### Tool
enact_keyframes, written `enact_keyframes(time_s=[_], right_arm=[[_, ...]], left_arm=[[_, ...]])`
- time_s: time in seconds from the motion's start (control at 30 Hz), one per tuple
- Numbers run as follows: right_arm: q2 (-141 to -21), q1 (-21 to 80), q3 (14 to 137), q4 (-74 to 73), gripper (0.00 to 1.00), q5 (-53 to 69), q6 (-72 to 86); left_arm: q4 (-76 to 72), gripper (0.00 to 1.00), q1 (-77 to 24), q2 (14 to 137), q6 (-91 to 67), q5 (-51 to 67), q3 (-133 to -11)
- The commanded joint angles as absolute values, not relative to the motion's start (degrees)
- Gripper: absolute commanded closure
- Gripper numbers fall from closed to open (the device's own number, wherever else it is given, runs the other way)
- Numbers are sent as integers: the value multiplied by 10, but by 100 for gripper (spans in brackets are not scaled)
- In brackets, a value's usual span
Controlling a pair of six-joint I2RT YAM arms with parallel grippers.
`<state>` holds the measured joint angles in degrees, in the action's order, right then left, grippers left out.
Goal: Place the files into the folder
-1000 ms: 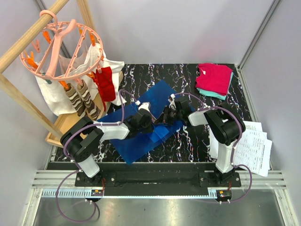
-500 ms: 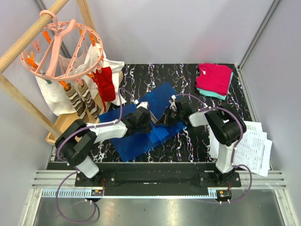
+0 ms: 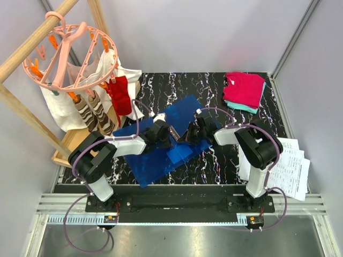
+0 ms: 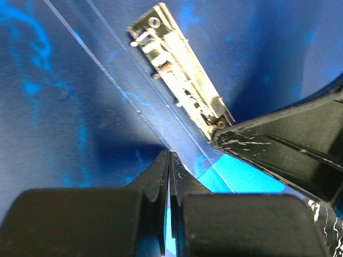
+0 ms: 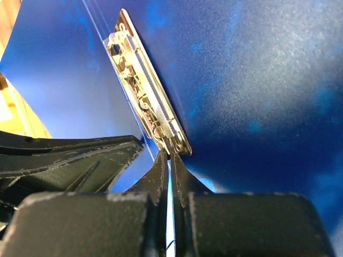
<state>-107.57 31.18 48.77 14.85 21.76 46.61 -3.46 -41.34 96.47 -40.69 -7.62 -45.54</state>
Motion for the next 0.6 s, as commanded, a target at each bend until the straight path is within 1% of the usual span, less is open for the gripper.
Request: enact_keyframes(time_s=[0.0, 0.13, 0.27, 0.4, 0.57], right_arm=[[-1124, 304, 447, 16, 100, 22, 446], [-1137, 303, 431, 43, 100, 17, 440], [-1095, 301, 466, 40, 100, 25, 411], [-1066, 295, 518, 35, 100, 63, 409], [-1063, 293, 554, 36, 100, 120, 428]], left_arm=[[46, 100, -403, 973, -396, -111, -407], [50, 100, -403, 964, -388, -115, -404], [40, 100, -403, 968, -388, -111, -397], [35, 100, -403, 969, -393, -107, -388], [36, 100, -403, 961, -392, -110, -381]])
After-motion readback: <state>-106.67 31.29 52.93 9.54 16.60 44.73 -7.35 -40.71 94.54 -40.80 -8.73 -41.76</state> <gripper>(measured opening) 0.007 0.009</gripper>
